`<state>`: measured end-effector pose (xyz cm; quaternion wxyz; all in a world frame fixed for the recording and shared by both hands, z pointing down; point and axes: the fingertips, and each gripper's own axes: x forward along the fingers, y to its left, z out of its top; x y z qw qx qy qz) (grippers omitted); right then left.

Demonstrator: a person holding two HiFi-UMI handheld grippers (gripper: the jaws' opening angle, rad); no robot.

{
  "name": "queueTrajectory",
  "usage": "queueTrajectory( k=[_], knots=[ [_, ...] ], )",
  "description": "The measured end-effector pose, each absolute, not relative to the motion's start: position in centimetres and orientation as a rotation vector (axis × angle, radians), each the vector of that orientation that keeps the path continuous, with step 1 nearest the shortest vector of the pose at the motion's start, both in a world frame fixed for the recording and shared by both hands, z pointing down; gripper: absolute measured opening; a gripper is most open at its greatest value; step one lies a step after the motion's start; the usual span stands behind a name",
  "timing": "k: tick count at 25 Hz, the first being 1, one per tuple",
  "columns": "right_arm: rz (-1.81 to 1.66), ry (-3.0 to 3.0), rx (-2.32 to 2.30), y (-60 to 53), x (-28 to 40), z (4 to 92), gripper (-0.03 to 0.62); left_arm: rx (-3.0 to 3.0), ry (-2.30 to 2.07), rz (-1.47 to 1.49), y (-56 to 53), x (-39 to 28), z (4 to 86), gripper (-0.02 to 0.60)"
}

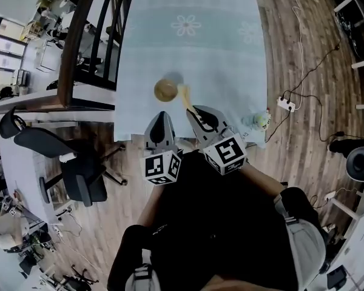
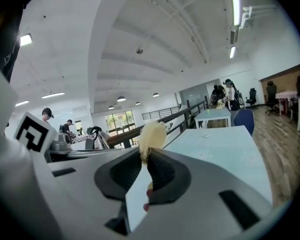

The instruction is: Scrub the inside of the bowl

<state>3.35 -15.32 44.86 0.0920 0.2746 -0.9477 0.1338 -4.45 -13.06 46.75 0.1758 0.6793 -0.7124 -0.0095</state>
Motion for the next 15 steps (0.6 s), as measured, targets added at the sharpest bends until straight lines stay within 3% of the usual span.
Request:
queueTrajectory(
  k=[15],
  knots=[
    [0.272,-2.913,0.745,-15.2,7.6,42.3,0.041,2.045,-2.205,-0.076,-12.5,1.0,41.3,0.014]
  ],
)
